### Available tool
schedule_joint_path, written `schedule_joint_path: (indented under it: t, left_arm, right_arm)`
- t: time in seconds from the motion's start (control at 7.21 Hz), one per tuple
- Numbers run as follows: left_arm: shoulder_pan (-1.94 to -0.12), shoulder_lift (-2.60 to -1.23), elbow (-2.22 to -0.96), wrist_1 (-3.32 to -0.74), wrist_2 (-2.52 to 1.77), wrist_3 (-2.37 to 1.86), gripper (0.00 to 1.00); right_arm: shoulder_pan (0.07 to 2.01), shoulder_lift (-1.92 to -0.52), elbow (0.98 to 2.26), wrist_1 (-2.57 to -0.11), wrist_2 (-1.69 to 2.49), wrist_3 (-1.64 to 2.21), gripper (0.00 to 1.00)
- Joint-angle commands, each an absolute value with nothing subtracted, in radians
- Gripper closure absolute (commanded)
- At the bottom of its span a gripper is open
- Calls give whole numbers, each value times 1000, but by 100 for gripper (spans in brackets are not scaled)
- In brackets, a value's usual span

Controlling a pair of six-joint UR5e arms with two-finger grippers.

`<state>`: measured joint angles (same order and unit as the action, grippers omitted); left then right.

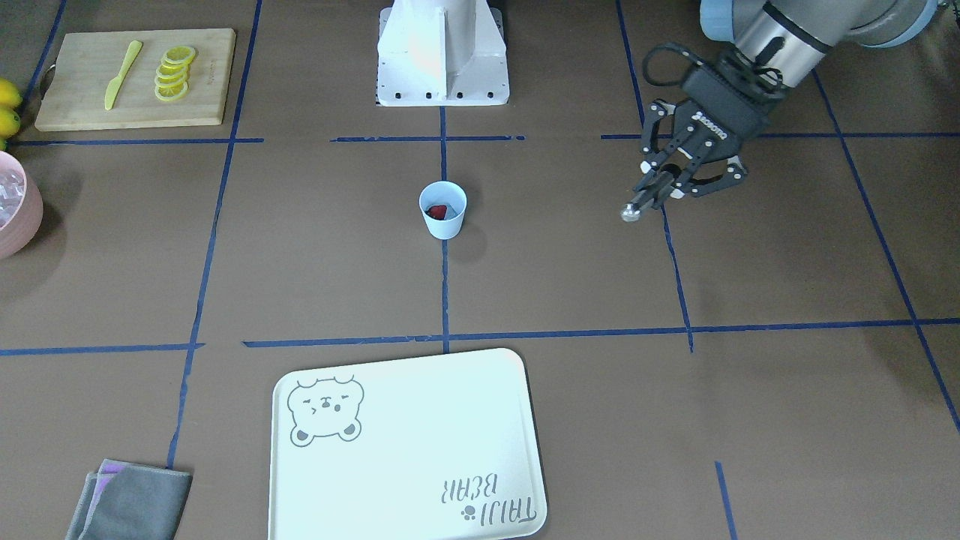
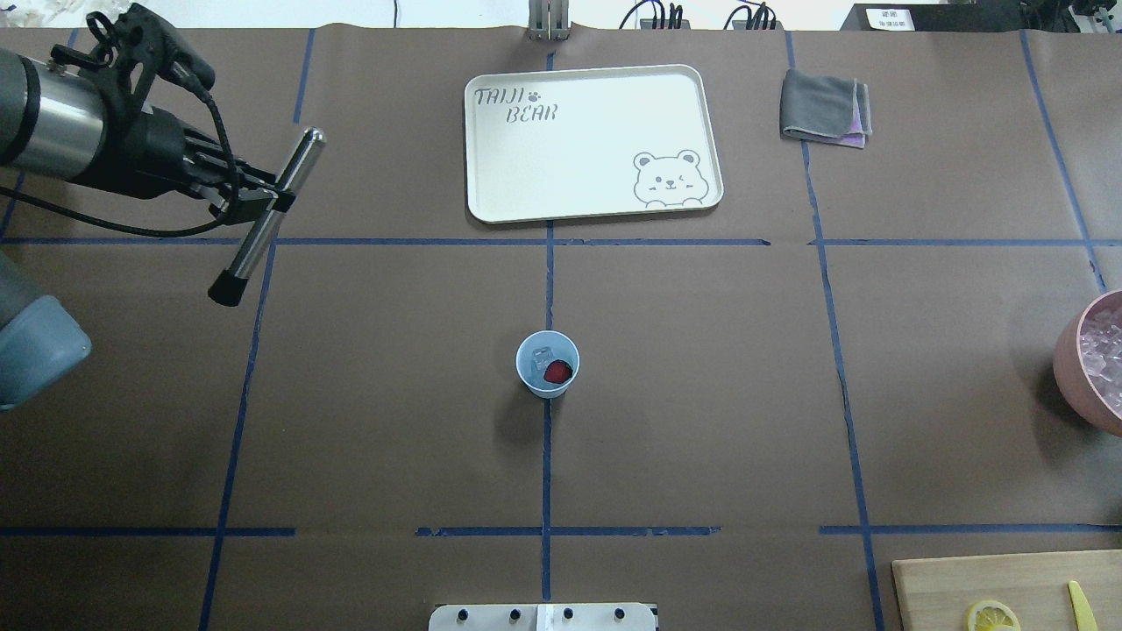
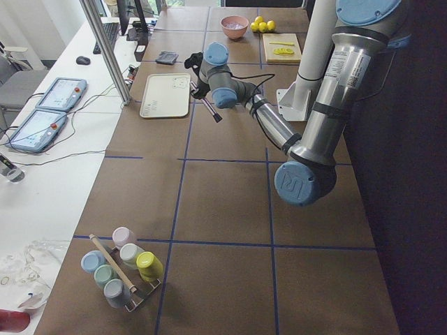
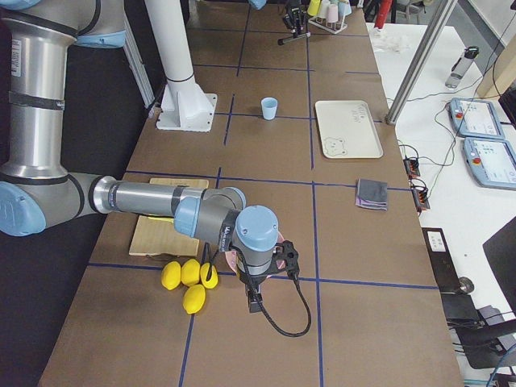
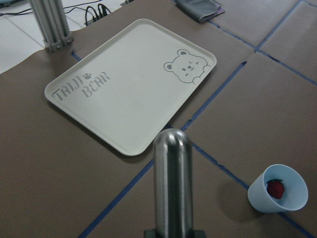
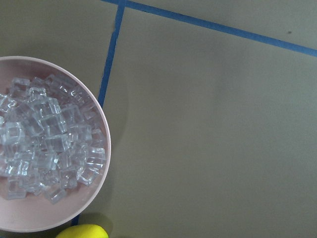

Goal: Mash ice and strawberries in cup
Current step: 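Lift the pestle out of the cup and carry it back, then lower the pestle onto the table and release it with the left gripper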

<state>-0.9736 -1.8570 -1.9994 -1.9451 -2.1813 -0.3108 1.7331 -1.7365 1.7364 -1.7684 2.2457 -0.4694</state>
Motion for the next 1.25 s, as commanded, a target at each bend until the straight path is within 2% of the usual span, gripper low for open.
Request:
schedule_joint_path:
  t: [0.0,0.55,1.11]
  left_arm:
    - [-1095,-1839,-2016,-1666,-2200,-20,100]
    - [-1207,-1587,-2019,-1540,-2197,5,100]
    - [-1235,-1444,-1945,-1486,-2206,-202,100]
  right_arm:
    - [1741,-1736,1746,-1767,2246,-468,0]
    - [1743,-1736,1746,-1767,2247,-469,0]
    - [1743,-1738,1747,-1767,2249,-472,0]
